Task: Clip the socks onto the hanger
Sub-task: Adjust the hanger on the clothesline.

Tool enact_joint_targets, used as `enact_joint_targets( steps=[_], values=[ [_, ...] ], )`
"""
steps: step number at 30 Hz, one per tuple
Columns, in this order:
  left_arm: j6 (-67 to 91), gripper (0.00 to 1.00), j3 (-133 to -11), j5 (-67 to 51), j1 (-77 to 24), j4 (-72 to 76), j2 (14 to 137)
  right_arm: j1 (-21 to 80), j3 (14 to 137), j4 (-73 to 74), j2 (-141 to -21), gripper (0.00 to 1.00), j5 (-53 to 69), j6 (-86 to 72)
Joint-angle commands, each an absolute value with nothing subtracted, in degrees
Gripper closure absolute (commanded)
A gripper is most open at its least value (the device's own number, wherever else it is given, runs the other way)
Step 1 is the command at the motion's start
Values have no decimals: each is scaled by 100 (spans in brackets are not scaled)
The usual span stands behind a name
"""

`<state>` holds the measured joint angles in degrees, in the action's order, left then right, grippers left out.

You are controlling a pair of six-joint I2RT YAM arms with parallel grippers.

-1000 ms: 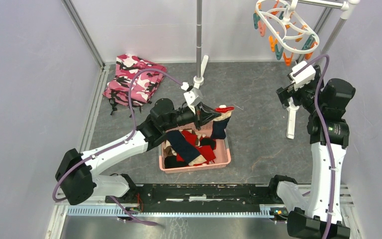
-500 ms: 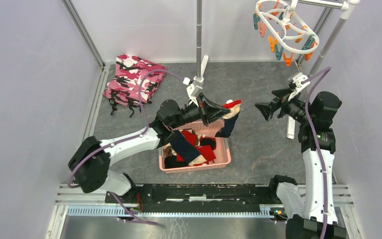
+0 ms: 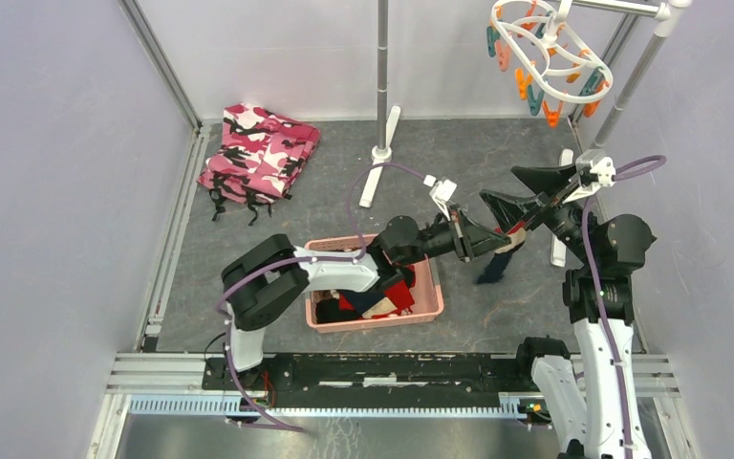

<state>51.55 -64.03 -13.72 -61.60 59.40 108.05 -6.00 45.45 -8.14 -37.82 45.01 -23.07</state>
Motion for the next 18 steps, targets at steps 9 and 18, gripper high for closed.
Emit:
enact_joint_targets(
  steps=[9,18],
  values=[
    [6270,98,-7486,-1597,-6412,7662,11765,-303,4665,-1409,-4078,2,4033,-2982],
    [6359,98,-7511,-1440,-6377,8489,11962,-294,4950,-979,-4076,2,3696,-2748]
  ],
)
